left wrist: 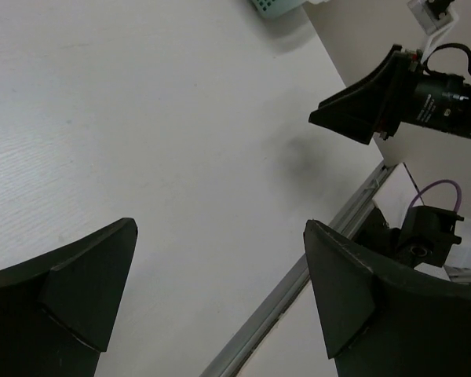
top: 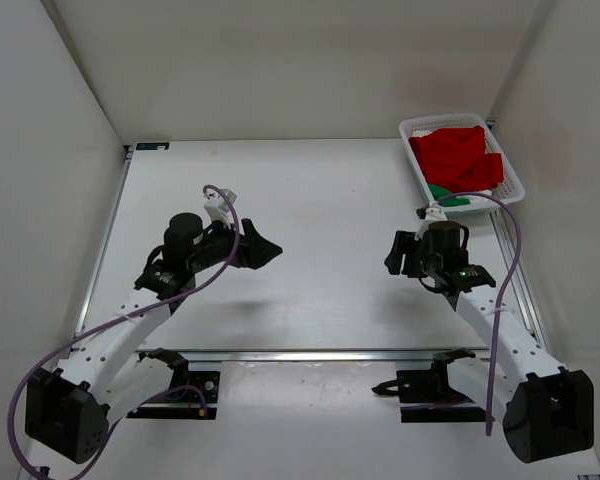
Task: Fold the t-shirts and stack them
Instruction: Grab crumpled tshirt from bin with the right arm
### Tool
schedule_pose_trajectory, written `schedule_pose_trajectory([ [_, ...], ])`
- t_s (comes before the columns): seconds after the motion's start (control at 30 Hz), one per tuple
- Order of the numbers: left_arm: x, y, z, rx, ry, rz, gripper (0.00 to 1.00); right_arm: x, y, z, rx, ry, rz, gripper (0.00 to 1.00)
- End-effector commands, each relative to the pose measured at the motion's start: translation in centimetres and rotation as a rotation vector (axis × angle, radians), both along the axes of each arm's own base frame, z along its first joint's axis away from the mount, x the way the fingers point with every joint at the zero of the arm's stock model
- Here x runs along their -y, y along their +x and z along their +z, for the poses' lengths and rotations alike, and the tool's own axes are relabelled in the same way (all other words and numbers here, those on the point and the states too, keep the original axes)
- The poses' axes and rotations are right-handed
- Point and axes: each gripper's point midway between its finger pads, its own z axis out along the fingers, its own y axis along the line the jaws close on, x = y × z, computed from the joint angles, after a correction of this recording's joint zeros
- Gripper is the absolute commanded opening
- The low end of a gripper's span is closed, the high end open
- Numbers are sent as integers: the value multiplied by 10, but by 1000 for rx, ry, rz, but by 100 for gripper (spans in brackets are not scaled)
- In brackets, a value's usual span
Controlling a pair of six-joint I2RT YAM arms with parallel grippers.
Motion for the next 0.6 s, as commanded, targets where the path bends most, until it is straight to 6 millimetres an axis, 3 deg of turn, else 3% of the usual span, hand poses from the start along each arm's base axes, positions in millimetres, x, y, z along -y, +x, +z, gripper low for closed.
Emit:
schedule_pose_trajectory([
  [0.0, 21, -11, 9, 66, -80, -107, 98, -13, 7, 23, 88, 82, 66, 57],
  [0.03, 23, -12, 4, 50, -90, -115, 99, -11, 10, 29, 119, 79, 58, 52],
  [0.1, 25, -3, 10, 53, -127, -105, 99, -12, 17, 40, 135, 66, 41, 31],
  [0.13, 28, -1, 12, 54, -150, -114, 99, -12, 16, 33, 90, 54, 34, 26],
  [0.17, 29, 0, 10, 41, -158, -111, 92, -16, 23, 38, 83, 37, 33, 12],
  [0.2, 31, 2, 17, 65, -174, -108, 66, -13, 30, 46, 83, 7, 1, 2],
  [0.23, 35, 3, 17, 67, -175, -105, 47, -10, 38, 54, 89, -30, -25, 0],
  [0.27, 34, 7, 16, 77, -168, -82, 42, -4, 47, 54, 78, -67, -58, 1],
  [0.3, 40, 3, 17, 85, -166, -90, 34, 8, 59, 71, 113, -96, -95, 0],
  [0.4, 41, 5, -1, 84, -139, -26, 26, 48, 89, 89, 127, -109, -198, 1],
  [0.47, 44, 4, -12, 70, -139, -27, 18, 93, 108, 107, 178, -96, -317, 3],
  [0.5, 43, 4, -20, 60, -131, -24, 16, 106, 115, 113, 195, -104, -348, 5],
  [0.53, 44, 2, -26, 43, -138, -29, 13, 121, 123, 125, 230, -102, -382, 8],
  [0.57, 43, 3, -24, 55, -154, -29, 13, 136, 131, 121, 229, -125, -413, 14],
])
